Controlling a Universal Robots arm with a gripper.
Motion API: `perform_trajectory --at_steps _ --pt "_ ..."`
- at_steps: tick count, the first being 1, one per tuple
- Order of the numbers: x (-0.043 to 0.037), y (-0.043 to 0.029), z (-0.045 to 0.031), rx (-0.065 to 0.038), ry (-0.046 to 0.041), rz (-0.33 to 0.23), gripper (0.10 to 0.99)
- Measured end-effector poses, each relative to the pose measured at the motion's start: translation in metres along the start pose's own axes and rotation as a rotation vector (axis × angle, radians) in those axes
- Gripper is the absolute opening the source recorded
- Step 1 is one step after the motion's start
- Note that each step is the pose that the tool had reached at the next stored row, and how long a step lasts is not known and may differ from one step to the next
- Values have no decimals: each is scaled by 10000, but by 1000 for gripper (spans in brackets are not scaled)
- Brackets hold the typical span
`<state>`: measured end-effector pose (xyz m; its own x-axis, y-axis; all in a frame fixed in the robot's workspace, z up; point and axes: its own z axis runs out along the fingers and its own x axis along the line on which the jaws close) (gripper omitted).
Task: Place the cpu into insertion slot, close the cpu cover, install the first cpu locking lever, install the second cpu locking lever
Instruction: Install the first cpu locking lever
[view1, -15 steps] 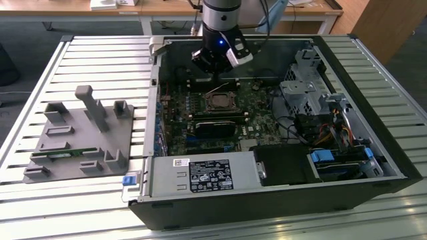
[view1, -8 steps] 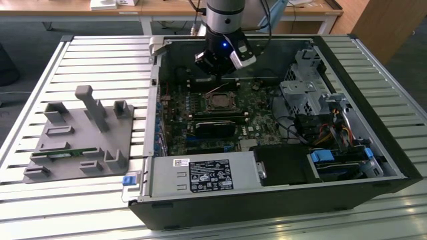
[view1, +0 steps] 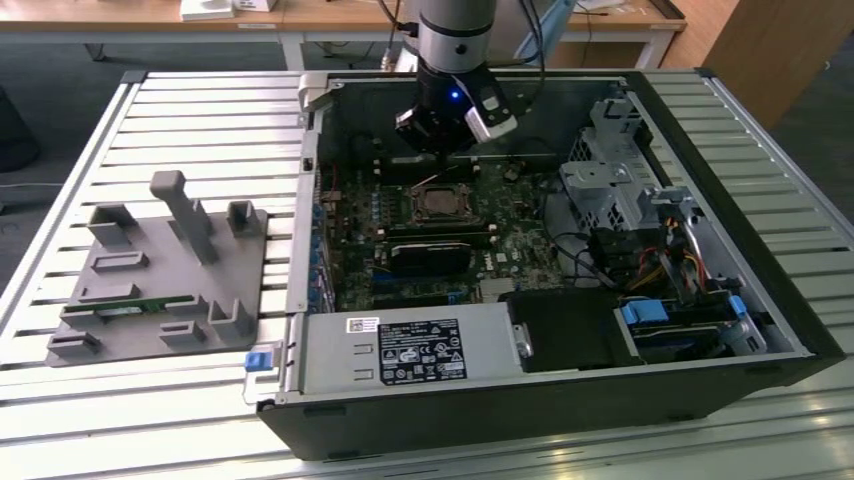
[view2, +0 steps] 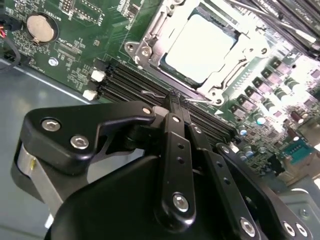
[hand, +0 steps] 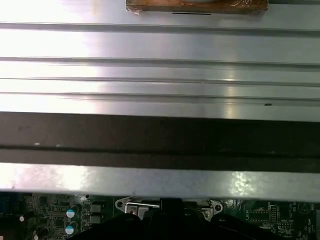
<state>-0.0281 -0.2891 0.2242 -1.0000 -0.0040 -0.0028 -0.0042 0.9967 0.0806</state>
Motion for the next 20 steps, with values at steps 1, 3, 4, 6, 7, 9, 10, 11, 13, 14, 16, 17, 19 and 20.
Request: perform_trajectory --at_steps 1,3,4,6,7,9,10,11,13,14,16,17,19,20 --pt "-8 3 3 1 0 0 106" --pt "-21 13 10 0 0 0 106" --pt "-28 18 14 2 0 0 106" --pt "-45 25 27 0 0 0 106" --pt "-54 28 34 -1 -1 0 106" --pt "-68 30 49 2 0 0 106" --pt "-76 30 57 4 0 0 106" --pt "-85 29 65 6 0 0 106" --pt "-104 28 81 11 1 0 106" --pt "-112 27 89 12 1 0 106" --pt "-120 26 106 12 1 0 106" --pt "-123 25 115 16 1 0 106" --pt "-129 24 132 25 3 0 106" --pt "-133 23 141 29 4 0 106"
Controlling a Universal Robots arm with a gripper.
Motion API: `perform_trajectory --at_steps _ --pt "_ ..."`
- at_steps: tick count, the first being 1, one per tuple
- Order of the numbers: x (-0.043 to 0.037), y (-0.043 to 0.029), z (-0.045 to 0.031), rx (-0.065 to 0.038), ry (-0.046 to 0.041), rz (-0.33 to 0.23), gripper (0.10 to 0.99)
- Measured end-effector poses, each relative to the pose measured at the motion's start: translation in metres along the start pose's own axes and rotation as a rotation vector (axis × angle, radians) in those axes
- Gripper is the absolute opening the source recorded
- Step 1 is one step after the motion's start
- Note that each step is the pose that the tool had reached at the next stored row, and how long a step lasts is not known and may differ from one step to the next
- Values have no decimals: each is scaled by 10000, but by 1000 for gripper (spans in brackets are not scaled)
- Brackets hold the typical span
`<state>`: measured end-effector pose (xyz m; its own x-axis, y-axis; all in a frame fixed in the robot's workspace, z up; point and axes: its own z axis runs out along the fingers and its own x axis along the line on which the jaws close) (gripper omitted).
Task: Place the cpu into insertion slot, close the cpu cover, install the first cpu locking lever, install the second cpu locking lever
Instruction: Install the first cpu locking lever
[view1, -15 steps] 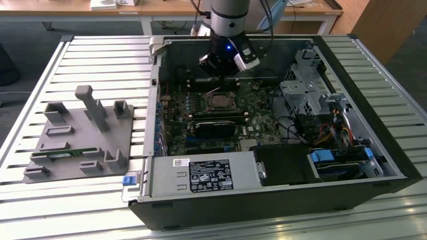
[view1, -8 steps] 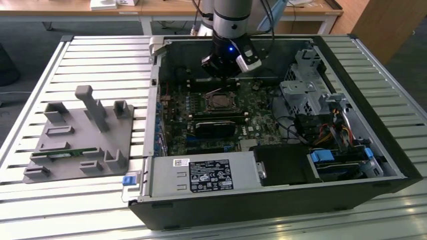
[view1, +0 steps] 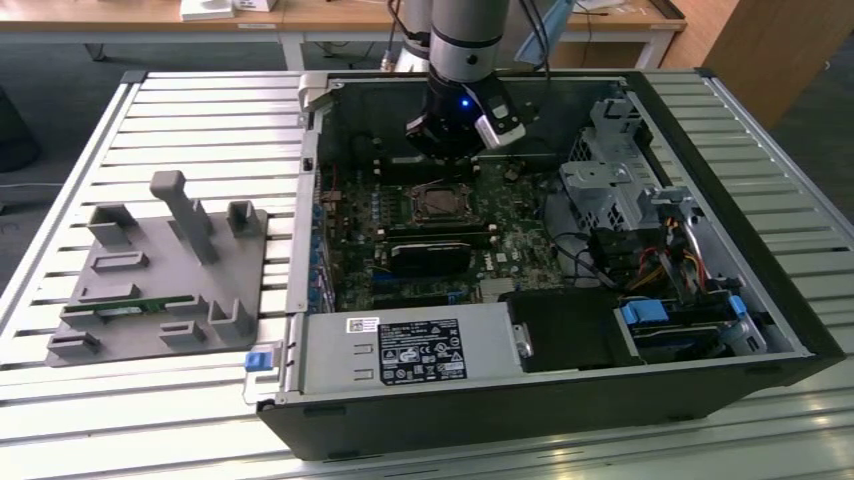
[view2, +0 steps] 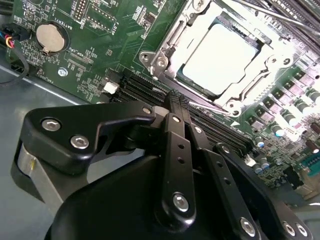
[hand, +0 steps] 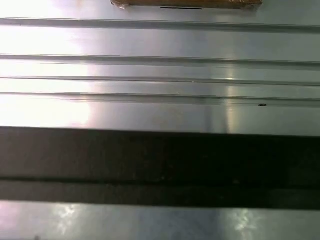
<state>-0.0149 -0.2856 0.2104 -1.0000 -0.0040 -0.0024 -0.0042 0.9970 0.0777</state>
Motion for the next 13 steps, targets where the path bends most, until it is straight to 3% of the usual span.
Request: perform_trajectory --at_steps 10,13 --pt "-21 -6 80 54 18 2 106" --pt "-23 -8 97 125 27 1 106"
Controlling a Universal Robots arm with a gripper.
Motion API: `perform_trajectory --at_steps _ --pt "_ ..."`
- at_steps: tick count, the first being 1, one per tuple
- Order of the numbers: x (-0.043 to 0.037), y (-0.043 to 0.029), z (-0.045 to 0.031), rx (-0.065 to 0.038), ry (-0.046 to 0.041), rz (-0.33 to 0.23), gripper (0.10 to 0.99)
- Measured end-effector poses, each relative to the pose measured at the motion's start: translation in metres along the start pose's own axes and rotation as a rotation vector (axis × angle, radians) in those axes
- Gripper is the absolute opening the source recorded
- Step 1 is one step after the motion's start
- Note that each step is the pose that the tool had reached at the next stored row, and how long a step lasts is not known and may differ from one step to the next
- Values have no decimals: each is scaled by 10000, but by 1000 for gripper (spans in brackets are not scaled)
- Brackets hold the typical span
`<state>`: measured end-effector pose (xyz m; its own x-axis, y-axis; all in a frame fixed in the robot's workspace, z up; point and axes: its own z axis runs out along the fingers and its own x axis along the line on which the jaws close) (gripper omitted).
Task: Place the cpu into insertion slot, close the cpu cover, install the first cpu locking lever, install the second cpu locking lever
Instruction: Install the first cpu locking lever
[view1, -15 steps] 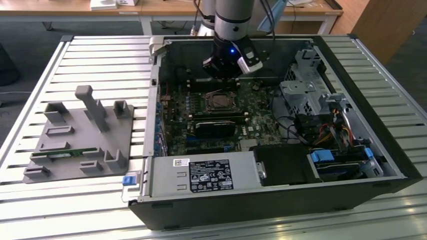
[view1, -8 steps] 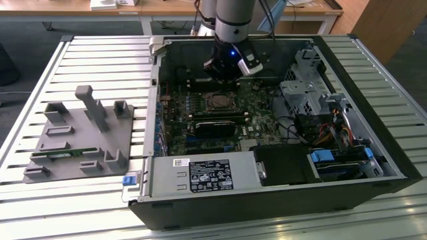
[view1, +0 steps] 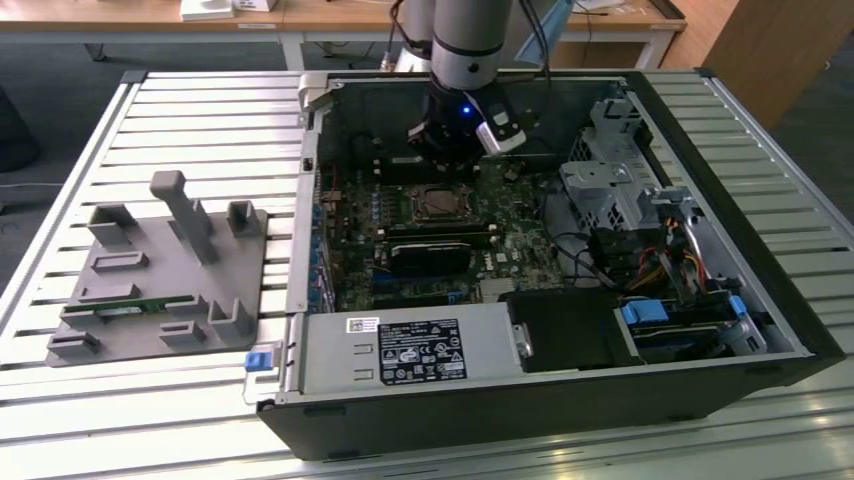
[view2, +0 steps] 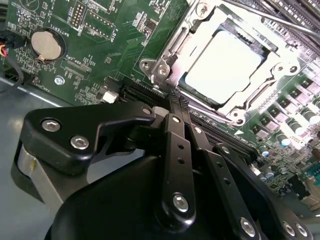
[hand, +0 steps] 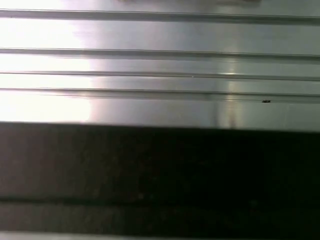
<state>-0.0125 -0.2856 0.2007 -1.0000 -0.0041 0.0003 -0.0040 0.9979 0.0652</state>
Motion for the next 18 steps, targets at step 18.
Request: perform_trajectory --at_steps 18 --pt "-6 7 -94 142 21 2 106"
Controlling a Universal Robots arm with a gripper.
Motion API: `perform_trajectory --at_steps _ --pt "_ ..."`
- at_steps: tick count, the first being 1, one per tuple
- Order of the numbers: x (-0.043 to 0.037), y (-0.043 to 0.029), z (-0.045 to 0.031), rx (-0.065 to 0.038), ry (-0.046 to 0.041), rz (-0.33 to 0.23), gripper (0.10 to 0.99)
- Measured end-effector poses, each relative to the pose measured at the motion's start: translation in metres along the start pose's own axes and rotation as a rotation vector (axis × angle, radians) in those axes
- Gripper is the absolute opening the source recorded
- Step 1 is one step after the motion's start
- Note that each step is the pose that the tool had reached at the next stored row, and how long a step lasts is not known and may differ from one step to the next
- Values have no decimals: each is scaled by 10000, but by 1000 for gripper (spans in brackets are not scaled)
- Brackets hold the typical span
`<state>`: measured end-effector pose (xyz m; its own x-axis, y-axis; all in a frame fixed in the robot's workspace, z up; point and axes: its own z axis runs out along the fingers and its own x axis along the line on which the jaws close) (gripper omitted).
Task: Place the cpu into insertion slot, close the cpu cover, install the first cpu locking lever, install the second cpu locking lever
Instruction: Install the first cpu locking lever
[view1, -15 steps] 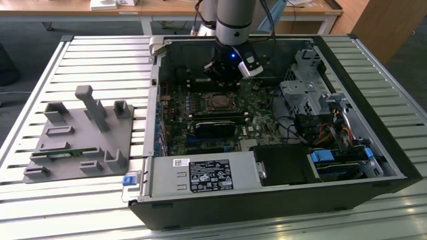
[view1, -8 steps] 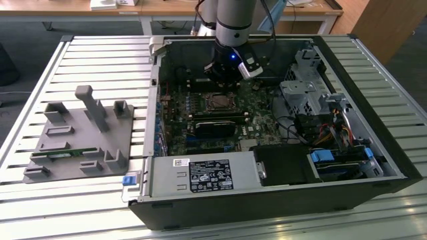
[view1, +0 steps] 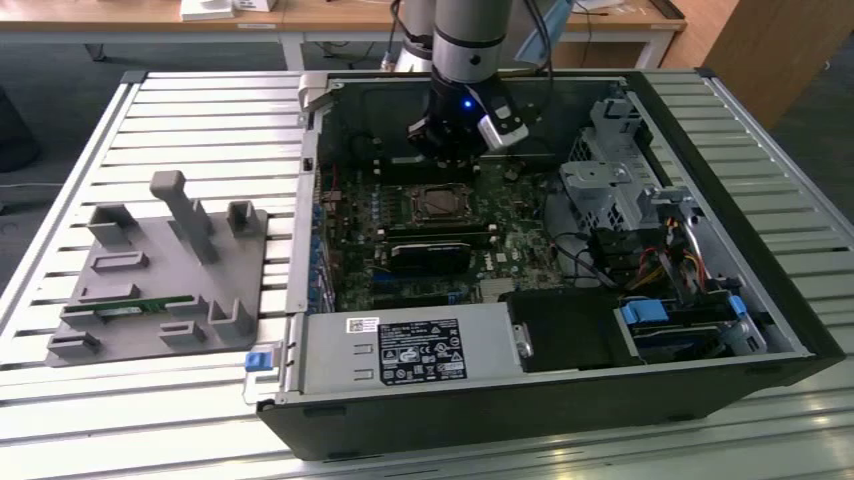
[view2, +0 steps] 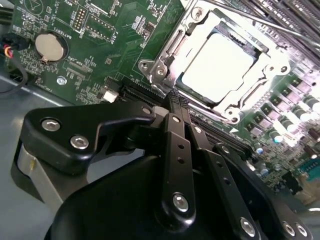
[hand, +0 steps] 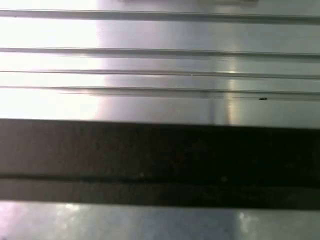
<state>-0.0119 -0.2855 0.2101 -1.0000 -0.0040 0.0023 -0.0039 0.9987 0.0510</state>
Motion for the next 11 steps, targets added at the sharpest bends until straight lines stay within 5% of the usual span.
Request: perform_trajectory --at_steps 11 --pt "0 -33 -7 14 0 0 106"
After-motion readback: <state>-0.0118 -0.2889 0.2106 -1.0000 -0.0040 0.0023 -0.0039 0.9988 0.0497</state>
